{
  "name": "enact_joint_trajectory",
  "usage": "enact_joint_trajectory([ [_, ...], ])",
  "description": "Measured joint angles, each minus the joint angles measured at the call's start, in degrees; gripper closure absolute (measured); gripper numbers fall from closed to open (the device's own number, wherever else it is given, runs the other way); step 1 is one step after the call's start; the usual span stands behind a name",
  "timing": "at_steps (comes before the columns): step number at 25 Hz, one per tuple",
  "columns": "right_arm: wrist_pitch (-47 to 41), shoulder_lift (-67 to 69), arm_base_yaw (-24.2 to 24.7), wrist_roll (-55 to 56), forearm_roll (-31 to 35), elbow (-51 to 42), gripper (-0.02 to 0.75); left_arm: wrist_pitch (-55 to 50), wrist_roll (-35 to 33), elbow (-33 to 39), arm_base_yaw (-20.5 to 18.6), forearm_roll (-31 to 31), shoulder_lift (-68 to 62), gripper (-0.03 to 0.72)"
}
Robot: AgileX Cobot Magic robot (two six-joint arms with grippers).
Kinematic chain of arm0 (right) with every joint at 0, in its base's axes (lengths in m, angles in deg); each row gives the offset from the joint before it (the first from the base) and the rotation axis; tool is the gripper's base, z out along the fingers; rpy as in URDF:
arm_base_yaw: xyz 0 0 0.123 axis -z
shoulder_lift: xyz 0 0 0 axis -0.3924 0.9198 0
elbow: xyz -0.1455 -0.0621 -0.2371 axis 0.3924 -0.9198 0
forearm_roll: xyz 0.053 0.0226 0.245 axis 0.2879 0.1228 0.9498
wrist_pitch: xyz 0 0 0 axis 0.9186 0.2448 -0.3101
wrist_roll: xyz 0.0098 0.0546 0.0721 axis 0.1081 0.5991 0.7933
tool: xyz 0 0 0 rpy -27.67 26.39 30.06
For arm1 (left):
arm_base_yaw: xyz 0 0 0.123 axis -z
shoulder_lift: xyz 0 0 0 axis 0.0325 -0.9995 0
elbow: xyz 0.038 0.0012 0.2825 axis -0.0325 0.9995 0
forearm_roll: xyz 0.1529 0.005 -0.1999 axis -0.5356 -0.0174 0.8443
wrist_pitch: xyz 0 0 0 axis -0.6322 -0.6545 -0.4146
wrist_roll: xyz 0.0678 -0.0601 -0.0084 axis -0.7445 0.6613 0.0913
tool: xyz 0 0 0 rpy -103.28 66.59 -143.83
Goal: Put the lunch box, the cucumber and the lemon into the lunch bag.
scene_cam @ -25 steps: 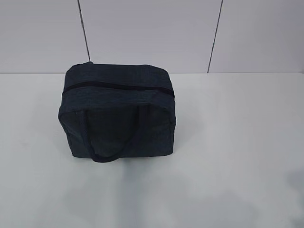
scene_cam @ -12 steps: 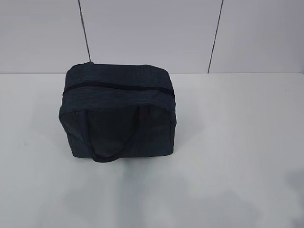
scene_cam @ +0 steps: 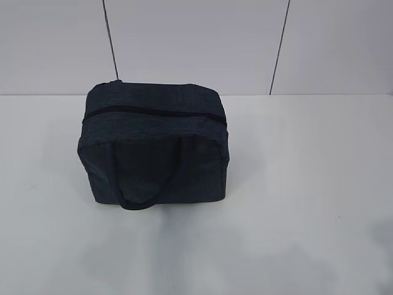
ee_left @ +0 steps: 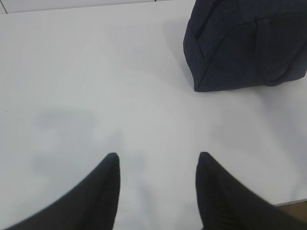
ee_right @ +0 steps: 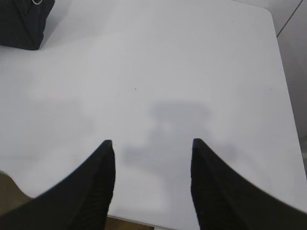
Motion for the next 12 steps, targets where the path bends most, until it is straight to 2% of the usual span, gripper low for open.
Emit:
enact_joint_trajectory([
  [12, 0.0, 0.0, -0.1, 0.0, 0.0, 0.0, 0.342, 0.1, 0.0, 0.0, -0.8, 0.0, 0.0, 0.317],
])
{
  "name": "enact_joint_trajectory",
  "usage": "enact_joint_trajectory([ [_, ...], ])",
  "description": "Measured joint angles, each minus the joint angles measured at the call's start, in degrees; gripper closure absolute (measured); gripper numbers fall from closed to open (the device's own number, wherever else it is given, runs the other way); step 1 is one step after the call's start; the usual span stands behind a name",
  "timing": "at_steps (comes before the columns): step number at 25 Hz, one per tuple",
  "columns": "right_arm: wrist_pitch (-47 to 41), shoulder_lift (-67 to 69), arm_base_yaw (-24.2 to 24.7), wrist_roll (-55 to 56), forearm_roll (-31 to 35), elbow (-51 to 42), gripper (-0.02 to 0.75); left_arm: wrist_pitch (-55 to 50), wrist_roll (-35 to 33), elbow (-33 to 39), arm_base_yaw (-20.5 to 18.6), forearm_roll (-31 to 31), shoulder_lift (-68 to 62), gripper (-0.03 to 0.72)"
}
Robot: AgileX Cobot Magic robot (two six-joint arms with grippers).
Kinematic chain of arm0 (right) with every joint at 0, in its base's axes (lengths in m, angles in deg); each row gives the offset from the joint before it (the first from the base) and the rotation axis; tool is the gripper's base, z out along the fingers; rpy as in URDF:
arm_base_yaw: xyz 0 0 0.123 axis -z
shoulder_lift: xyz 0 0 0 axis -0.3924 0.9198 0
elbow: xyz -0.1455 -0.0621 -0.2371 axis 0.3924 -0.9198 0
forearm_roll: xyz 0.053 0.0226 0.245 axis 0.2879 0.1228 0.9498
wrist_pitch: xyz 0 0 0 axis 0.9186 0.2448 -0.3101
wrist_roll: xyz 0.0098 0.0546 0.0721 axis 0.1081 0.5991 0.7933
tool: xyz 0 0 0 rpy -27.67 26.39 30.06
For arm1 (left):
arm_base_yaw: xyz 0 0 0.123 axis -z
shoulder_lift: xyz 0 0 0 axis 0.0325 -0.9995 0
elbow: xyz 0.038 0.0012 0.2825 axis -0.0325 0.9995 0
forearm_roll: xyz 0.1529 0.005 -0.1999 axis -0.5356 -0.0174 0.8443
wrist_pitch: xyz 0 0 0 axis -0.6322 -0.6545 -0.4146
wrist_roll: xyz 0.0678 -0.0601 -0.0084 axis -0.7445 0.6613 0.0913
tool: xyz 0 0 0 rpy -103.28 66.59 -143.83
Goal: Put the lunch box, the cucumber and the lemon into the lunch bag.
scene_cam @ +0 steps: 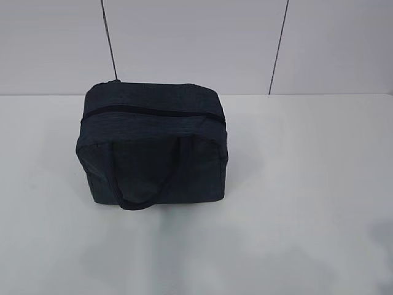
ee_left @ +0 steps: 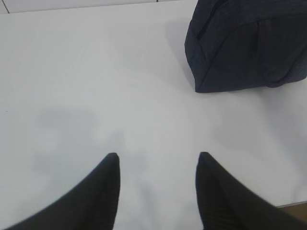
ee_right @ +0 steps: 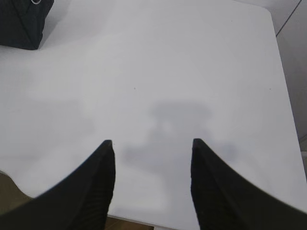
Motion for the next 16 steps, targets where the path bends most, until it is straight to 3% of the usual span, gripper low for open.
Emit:
enact_joint_trajectory([
  [16, 0.0, 0.0, 0.0, 0.0, 0.0, 0.0, 0.342, 0.1, 0.0, 0.0, 0.0, 0.0, 0.0, 0.317],
])
